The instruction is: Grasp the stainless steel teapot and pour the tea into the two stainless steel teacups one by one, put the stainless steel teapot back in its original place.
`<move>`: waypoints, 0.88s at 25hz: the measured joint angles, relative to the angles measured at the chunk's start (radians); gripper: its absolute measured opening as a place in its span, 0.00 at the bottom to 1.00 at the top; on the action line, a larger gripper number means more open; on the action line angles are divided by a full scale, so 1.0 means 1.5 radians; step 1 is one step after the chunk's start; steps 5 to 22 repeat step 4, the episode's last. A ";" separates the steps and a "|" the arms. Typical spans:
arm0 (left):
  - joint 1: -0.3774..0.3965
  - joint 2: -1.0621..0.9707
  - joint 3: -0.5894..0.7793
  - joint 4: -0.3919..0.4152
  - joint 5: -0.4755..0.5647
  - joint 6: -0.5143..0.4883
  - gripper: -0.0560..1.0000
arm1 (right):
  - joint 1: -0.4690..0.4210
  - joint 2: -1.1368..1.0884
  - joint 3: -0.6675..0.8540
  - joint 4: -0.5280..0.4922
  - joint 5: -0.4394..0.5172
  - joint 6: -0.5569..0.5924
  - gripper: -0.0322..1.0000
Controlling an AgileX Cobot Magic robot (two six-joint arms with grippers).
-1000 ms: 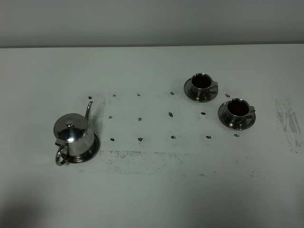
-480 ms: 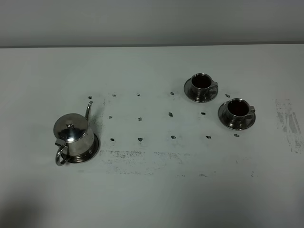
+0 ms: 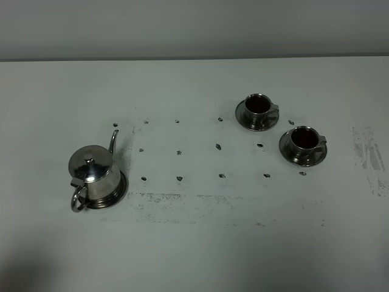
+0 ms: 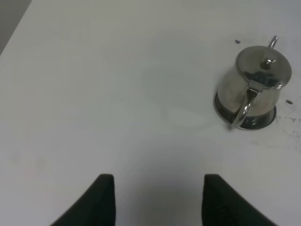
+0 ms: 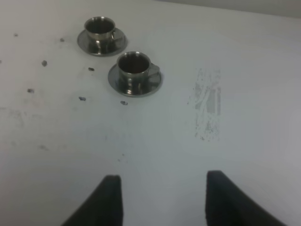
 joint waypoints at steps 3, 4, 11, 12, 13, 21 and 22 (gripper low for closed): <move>0.000 0.000 0.000 0.000 0.000 0.000 0.45 | 0.000 0.000 0.000 0.000 0.000 0.000 0.44; 0.000 0.000 0.000 0.000 0.000 0.000 0.45 | 0.000 0.000 0.000 0.000 0.000 0.000 0.44; 0.000 0.000 0.000 0.000 0.000 0.000 0.45 | 0.000 0.000 0.000 0.000 0.000 0.000 0.44; 0.000 0.000 0.000 0.000 0.000 0.000 0.45 | 0.000 0.000 0.000 0.000 0.000 0.000 0.44; 0.000 0.000 0.000 0.000 0.000 0.000 0.45 | 0.000 0.000 0.000 0.000 0.000 0.000 0.44; 0.000 0.000 0.000 0.000 0.000 0.000 0.45 | 0.000 0.000 0.000 0.000 0.000 0.000 0.44; 0.000 0.000 0.000 0.000 0.000 0.000 0.45 | 0.000 0.000 0.000 0.000 0.000 0.000 0.44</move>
